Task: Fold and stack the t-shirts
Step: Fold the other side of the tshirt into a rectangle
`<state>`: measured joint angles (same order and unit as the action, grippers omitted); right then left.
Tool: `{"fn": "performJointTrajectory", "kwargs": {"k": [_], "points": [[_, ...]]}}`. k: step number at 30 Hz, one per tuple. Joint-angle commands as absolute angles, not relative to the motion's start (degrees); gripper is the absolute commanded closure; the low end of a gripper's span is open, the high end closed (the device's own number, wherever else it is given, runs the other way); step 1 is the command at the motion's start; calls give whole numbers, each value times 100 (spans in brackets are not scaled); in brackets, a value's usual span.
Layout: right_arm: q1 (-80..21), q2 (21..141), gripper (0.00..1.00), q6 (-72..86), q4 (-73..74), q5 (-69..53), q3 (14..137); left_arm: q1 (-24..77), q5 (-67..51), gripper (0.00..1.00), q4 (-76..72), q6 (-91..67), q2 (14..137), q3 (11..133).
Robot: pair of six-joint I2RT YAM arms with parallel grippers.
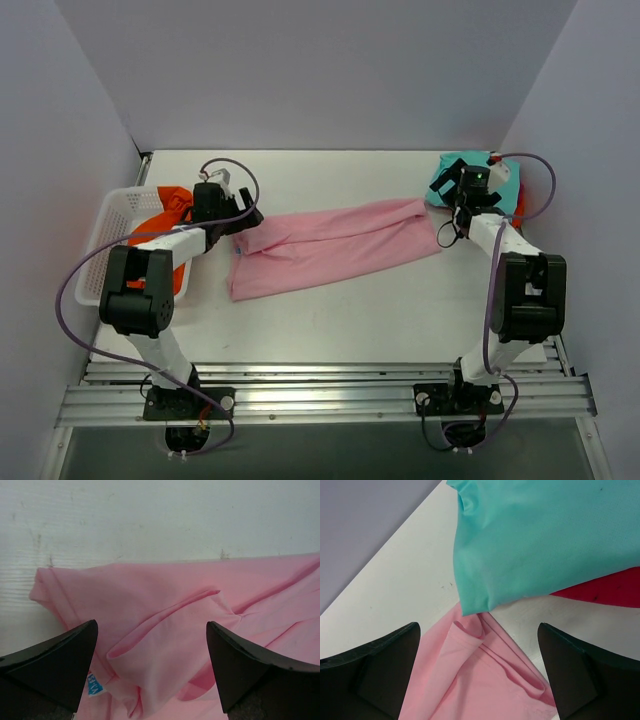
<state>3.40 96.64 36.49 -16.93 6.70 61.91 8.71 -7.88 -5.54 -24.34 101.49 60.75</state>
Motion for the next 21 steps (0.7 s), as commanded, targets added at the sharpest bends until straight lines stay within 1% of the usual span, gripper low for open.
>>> {"fn": "performJointTrajectory", "kwargs": {"k": [1,4,7,8,18,19,20,21], "points": [[360,9440,0,3577,-1679,870,6161,765,-1835,1,-1283,-2926,10554,6249],[360,9466,0,3577,-1687,879,6144,729,-2143,0,-1450,-3058,10766,6293],[360,9553,0,3568,-1714,888,6152,729,-2215,0,-1538,-3111,10810,6258],[360,9580,0,3568,-1696,879,6152,729,-2241,5,-1529,-3111,10793,6240],[352,9835,0,3586,-1767,818,6135,729,-2223,10,-1433,-2962,10529,6021],[352,9835,0,3586,-1749,817,6143,729,-2241,12,-1433,-2962,10521,6012],[360,9826,0,3569,-1732,826,6135,729,-2259,18,-1407,-2962,10529,6020],[352,9817,0,3568,-1723,835,6135,729,-2311,21,-1380,-2962,10529,6021]]}}
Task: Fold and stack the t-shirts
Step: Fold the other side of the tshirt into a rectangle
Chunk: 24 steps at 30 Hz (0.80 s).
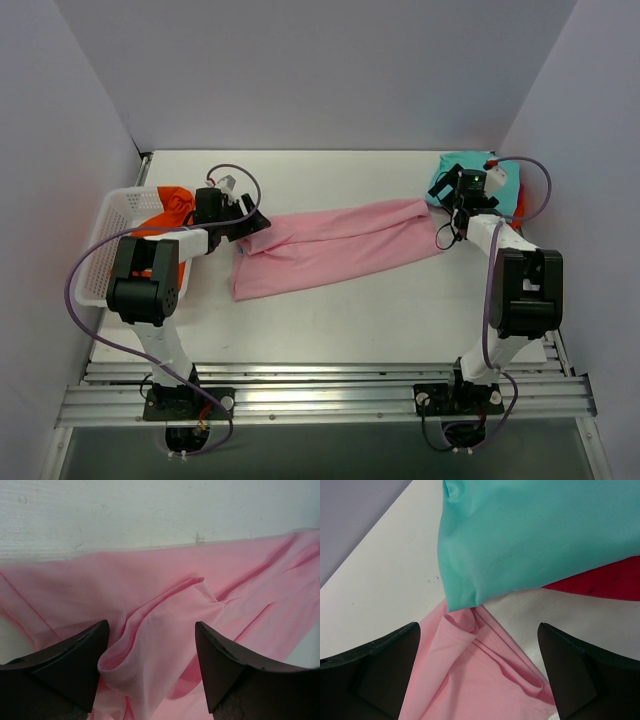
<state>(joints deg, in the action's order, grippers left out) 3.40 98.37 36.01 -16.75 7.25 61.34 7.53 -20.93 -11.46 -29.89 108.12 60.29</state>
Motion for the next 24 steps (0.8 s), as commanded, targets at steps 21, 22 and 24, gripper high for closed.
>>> {"fn": "performJointTrajectory", "kwargs": {"k": [21,22,24], "points": [[369,9817,0,3542,-1767,835,6047,905,-1864,78,-826,-2690,10828,6276],[378,9817,0,3542,-1767,835,6038,931,-1837,83,-844,-2663,10793,6267],[369,9809,0,3533,-1775,835,6038,984,-1811,86,-896,-2602,10741,6249]]}}
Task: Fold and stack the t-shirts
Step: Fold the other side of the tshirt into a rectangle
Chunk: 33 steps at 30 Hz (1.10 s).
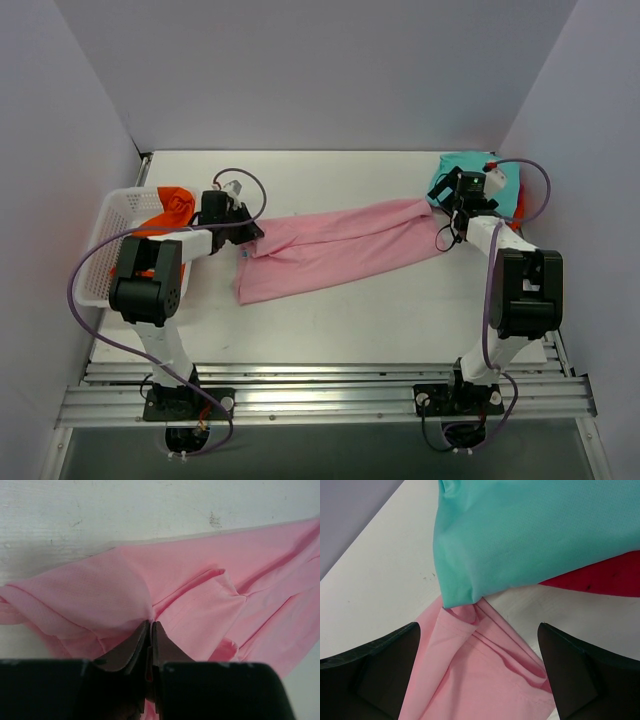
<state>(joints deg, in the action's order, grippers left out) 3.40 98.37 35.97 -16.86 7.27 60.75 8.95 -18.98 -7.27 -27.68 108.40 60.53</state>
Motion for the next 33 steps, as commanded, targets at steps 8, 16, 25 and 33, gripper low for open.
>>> {"fn": "performJointTrajectory", "kwargs": {"k": [8,16,25,33], "points": [[369,9896,0,3516,-1837,826,6003,1502,-1082,87,-739,-1882,9950,6135],[378,9993,0,3524,-1881,774,6020,2766,1043,84,374,-819,9141,6205],[378,10142,0,3559,-1942,615,6047,4481,5800,72,3518,-1140,10053,7083],[378,10195,0,3560,-1978,510,6056,5316,7770,6,6647,-3773,11224,8394]]}}
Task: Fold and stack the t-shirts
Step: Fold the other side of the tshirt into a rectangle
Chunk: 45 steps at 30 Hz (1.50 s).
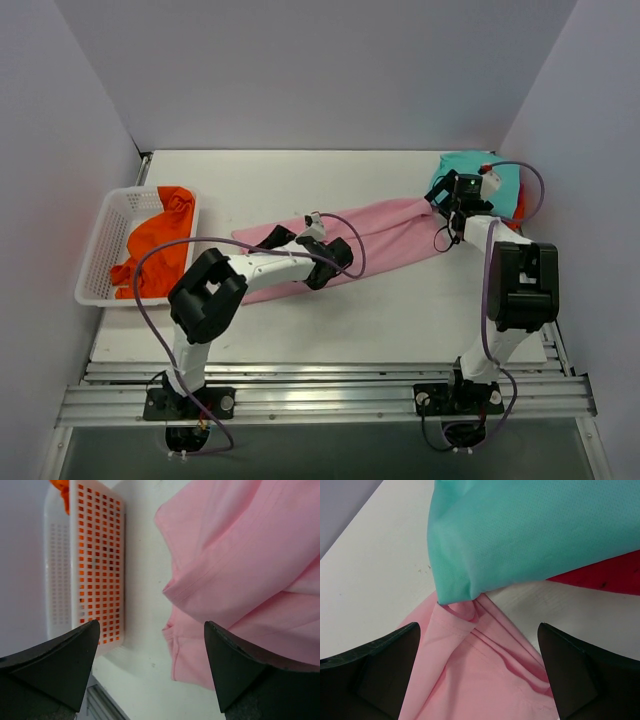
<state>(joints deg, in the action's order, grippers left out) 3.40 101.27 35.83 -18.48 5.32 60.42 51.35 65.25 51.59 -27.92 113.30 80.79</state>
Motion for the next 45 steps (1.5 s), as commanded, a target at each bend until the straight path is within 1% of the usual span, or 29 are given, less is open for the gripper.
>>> {"fn": "performJointTrajectory", "kwargs": {"k": [1,2,3,4,5,6,7,8,9,10,11,12,13,15,17,21,23,25,26,27,32,45], "points": [[378,10221,0,3560,-1969,501,6056,5370,7726,6,6427,-3553,11145,8324],[369,10213,0,3560,-1969,501,6056,5422,7499,6,6129,-3272,11040,8236],[369,10230,0,3560,-1977,492,6056,5458,7349,6,5691,-2530,10726,7957],[378,10230,0,3568,-2012,483,6038,5441,7121,6,4651,-2122,10523,7754],[378,10230,0,3577,-2021,449,6047,5397,6484,6,4119,-1761,10303,7552],[378,10239,0,3577,-2030,448,6038,5196,6103,5,3156,-1288,9814,7141],[378,10248,0,3577,-2048,448,6047,5003,5630,5,2677,-1135,9548,6928],[369,10248,0,3577,-2057,422,6038,4757,4990,5,2289,-1055,9293,6717],[378,10248,0,3586,-2065,396,6038,4468,3643,4,1937,-1063,8820,6523],[369,10248,0,3586,-2074,396,6038,3891,3021,3,1290,-1211,8615,6130],[378,10248,0,3586,-2083,387,6029,3624,2467,3,1031,-1291,8474,5961],[378,10257,0,3577,-2074,378,6038,3404,1660,3,663,-1466,8281,5855],[369,10239,0,3577,-2092,387,6029,3245,1383,2,485,-1503,8245,5680],[369,10230,0,3568,-2092,387,6021,2989,1205,2,422,-1590,8383,5721],[378,10230,0,3568,-2109,413,6029,2883,1064,0,483,-1600,8725,5941],[378,10248,0,3542,-2057,457,6047,2830,757,0,370,-1739,9078,6091],[378,10257,0,3533,-2048,492,6056,2725,195,0,238,-1889,9140,6030],[387,10257,0,3524,-2030,510,6056,2584,1,0,149,-2100,9193,5924],[387,10257,0,3516,-2030,527,6056,2558,-70,2,149,-2135,9202,5898],[387,10257,0,3516,-2030,527,6056,2514,-157,6,202,-2205,9202,5854],[387,10275,0,3533,-2030,527,6047,2391,-430,7,308,-2443,9027,5678],[387,10239,0,3542,-2021,510,6012,2391,-62,8,598,-2751,8807,5212]]}}
